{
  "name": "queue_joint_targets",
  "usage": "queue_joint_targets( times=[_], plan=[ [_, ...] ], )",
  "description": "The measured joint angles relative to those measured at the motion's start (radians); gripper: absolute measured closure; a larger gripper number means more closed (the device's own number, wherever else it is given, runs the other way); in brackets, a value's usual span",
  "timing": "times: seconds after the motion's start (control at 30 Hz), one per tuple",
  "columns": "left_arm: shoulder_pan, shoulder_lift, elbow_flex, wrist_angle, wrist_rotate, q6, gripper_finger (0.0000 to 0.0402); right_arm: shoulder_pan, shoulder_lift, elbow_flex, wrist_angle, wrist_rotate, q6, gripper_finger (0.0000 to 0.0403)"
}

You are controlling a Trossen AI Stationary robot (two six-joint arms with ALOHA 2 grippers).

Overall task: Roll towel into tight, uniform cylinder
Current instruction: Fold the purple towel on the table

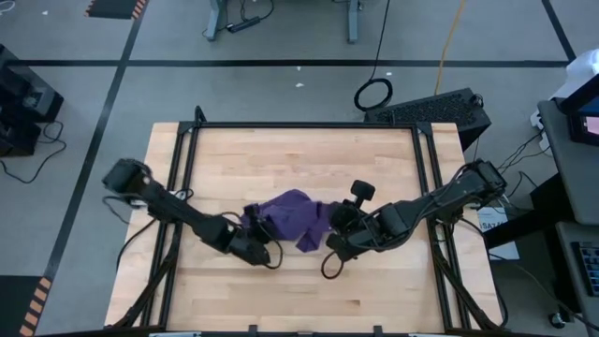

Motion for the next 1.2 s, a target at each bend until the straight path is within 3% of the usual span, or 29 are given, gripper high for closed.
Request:
queue_joint_targets(
  times=[0.1, 0.27, 0.4, 0.53, 0.7, 0.8, 0.97, 1.1, 1.2],
  plan=[
    [-0.009, -0.12, 0.001, -0.006, 0.022, 0.04, 0.0397, 0.023, 0.003, 0.0, -0.008, -0.001, 0.035, 0.0403],
    [-0.034, -0.188, -0.023, -0.008, 0.238, 0.064, 0.0385, 0.053, 0.017, -0.001, -0.019, -0.001, 0.09, 0.0403],
    [-0.083, -0.113, -0.06, -0.015, 0.246, 0.095, 0.0356, 0.064, 0.025, -0.001, -0.023, 0.001, 0.107, 0.0403],
    [-0.089, -0.022, -0.06, 0.022, 0.15, 0.113, 0.0315, 0.063, 0.026, -0.001, -0.023, 0.0, 0.115, 0.0403],
    [-0.036, 0.103, -0.062, 0.072, 0.219, 0.117, 0.0255, 0.063, 0.027, -0.001, -0.02, 0.0, 0.117, 0.0403],
    [-0.015, 0.14, -0.057, 0.103, 0.21, 0.122, 0.0232, 0.063, 0.027, -0.001, -0.02, 0.0, 0.121, 0.0403],
    [0.029, 0.143, -0.057, 0.106, 0.273, 0.13, 0.0259, 0.064, 0.027, -0.001, -0.02, -0.001, 0.123, 0.0403],
    [0.031, 0.083, -0.064, 0.073, 0.254, 0.141, 0.0291, 0.064, 0.027, -0.001, -0.021, -0.001, 0.124, 0.0403],
    [0.032, 0.017, -0.059, 0.032, 0.242, 0.137, 0.0294, 0.067, 0.027, -0.001, -0.023, -0.002, 0.122, 0.0403]
  ],
)
